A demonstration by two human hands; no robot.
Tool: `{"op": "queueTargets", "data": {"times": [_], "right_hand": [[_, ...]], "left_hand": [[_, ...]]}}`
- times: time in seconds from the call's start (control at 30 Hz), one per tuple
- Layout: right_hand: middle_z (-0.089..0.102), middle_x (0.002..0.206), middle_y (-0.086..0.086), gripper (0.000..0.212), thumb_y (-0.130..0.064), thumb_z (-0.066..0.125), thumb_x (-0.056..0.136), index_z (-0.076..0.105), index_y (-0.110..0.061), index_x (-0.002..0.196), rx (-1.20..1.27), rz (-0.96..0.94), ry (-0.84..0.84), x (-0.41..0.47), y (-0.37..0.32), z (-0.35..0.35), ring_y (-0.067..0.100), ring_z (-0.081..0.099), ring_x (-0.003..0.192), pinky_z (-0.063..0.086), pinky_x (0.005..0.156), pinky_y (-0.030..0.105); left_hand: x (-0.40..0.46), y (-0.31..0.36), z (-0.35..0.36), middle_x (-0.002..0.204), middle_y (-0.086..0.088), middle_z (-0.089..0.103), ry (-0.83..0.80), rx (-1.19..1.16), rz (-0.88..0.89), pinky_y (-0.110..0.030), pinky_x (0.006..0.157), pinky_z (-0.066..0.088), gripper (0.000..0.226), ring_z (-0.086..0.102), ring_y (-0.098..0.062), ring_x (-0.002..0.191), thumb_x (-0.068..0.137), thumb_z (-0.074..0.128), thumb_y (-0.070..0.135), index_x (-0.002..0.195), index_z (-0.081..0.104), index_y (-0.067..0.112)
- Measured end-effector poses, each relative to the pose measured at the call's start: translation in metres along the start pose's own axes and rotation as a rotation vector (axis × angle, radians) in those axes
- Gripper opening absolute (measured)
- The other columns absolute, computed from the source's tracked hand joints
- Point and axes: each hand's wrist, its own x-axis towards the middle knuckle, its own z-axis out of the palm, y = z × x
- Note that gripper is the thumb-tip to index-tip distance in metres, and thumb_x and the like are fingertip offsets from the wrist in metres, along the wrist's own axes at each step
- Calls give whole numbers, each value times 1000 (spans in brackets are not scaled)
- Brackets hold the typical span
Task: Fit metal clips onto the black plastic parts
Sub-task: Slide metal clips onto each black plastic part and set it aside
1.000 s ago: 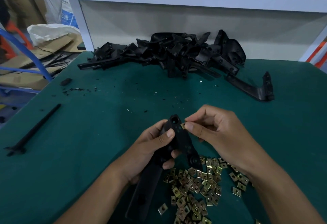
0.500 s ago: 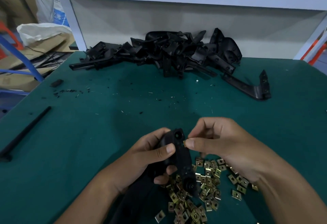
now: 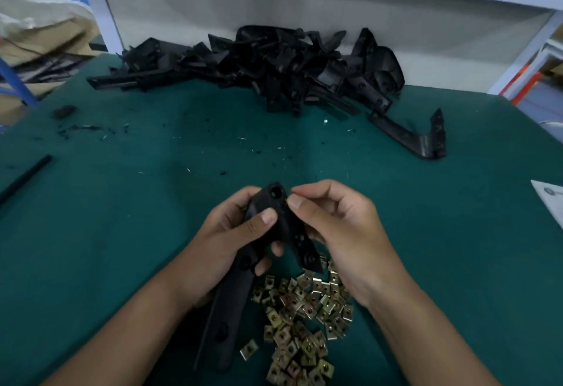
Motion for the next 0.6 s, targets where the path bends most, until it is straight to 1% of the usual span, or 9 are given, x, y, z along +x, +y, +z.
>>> {"op": "queueTargets", "data": {"times": [0.1, 0.17, 0.23, 0.27, 0.33, 0.4, 0.43, 0.5, 0.6], "right_hand": [[75, 82, -2, 5, -15, 79, 83, 76, -19, 86, -29, -83, 7, -1, 4, -3, 9, 70, 80, 55, 74, 18], [77, 85, -1, 8, -21, 80, 80, 76, -20, 87, -61, -97, -29, -1, 3, -7, 9, 71, 82, 55, 75, 18], [77, 86, 1, 13, -28, 79, 77, 76, -22, 89, -52, -75, -59, -2, 4, -9, 11, 72, 84, 56, 77, 19], [77, 84, 0, 12, -28, 79, 78, 76, -23, 88, -15, -65, -50, -2, 5, -9, 11, 72, 82, 56, 76, 19], [75, 81, 2, 7, -24, 77, 81, 75, -21, 87, 87, -52, -7, -2, 11, -4, 14, 71, 77, 57, 74, 23], [75, 84, 9, 4, -20, 75, 87, 74, -17, 89, 161, -44, 33, -4, 18, 3, 24, 71, 74, 59, 72, 34], [74, 84, 9, 4, -20, 74, 89, 73, -16, 90, 186, -48, 45, -5, 20, 6, 26, 71, 73, 58, 70, 36], [73, 82, 4, 5, -20, 73, 90, 73, -14, 91, 212, -71, 53, -7, 22, 10, 24, 71, 71, 58, 68, 33], [72, 82, 9, 10, -19, 72, 90, 72, -9, 92, 212, -118, 38, -9, 23, 12, 30, 67, 62, 59, 60, 35]], "left_hand": [[-1, 1, -2, 86, -10, 61, -30, 2, -14, -25, 46, 45, 26, 60, -20, 66, 90, 73, 26, 107, 63, 11], [-2, 1, -4, 84, -10, 60, -55, 10, -15, -25, 46, 45, 35, 59, -20, 66, 86, 79, 32, 107, 63, 10], [-1, 0, -4, 82, -9, 61, -65, 20, -9, -25, 46, 45, 36, 60, -19, 65, 85, 80, 34, 107, 63, 10], [1, -1, -3, 82, -9, 61, -63, 25, 2, -25, 46, 45, 36, 60, -19, 65, 86, 80, 34, 106, 63, 10], [3, -3, -2, 83, -7, 61, -36, 47, 30, -25, 46, 46, 31, 60, -19, 65, 88, 77, 33, 105, 63, 11], [3, -3, 0, 83, -7, 61, -10, 62, 46, -25, 46, 46, 19, 60, -18, 65, 92, 71, 26, 104, 64, 12], [3, -3, 0, 83, -7, 61, -2, 65, 53, -25, 47, 47, 15, 60, -18, 65, 93, 67, 23, 103, 64, 13], [1, -1, 1, 82, -7, 61, 12, 71, 60, -25, 47, 47, 12, 60, -18, 65, 94, 64, 21, 103, 64, 14], [0, 0, 4, 82, -7, 61, 39, 69, 57, -26, 46, 46, 12, 60, -19, 64, 95, 67, 18, 105, 63, 12]]}}
